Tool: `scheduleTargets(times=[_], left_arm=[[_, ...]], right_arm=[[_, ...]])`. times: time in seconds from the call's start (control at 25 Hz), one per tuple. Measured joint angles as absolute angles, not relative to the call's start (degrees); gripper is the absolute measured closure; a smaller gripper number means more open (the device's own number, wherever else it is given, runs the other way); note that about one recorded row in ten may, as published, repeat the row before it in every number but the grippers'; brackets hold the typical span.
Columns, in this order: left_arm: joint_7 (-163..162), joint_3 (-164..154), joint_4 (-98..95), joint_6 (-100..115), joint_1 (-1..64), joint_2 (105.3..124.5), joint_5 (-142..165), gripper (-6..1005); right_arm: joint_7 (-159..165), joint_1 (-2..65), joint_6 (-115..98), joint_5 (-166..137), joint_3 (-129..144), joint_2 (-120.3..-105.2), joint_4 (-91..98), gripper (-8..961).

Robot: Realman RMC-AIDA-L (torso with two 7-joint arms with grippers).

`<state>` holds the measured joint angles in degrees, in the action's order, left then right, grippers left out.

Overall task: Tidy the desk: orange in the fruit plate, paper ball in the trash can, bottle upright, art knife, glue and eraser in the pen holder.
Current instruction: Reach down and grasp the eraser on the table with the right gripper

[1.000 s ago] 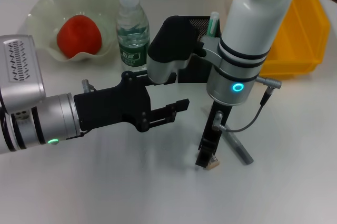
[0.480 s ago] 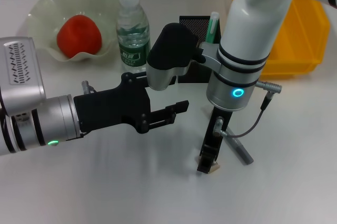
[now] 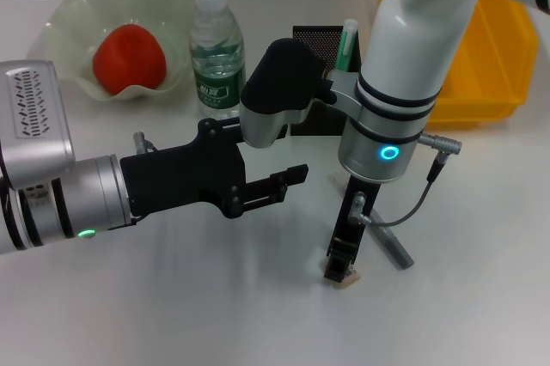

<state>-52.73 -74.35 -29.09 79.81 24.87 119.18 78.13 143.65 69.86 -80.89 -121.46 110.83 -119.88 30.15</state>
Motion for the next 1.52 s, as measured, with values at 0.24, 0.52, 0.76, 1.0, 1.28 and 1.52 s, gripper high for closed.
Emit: scheduleTargets(times=[0.24,0.52,0.76,1.0,1.28,1.52], left_arm=[[-52.73,-74.35,-29.09,79.80,24.87,119.18,78.14,397],[-52.74,-74.35,-29.09,79.80,24.86,119.18,78.14,397],[-52.74,-74.35,-29.02,79.83,24.80,119.18,78.13,397],[-52.74,-74.35,-29.00,79.90,24.78,119.18,78.14,397],[-52.74,-74.35,-29.00,79.82,24.83,119.18,78.14,398],[-52.74,-74.35,-29.00,79.80,24.86,119.18,78.14,398]], right_arm=[[143.80,69.71,-80.93,-121.46,110.83,-119.88,30.15,545],[143.80,69.59,-80.96,-121.46,110.60,-119.88,30.32,561],[144.49,69.94,-81.46,-121.46,110.28,-119.88,30.33,558],[145.89,70.18,-83.24,-121.82,110.48,-119.88,30.37,519],[147.11,70.20,-82.90,-122.68,110.74,-119.88,30.70,446],[146.96,69.72,-82.80,-122.70,110.75,-119.88,32.68,285]])
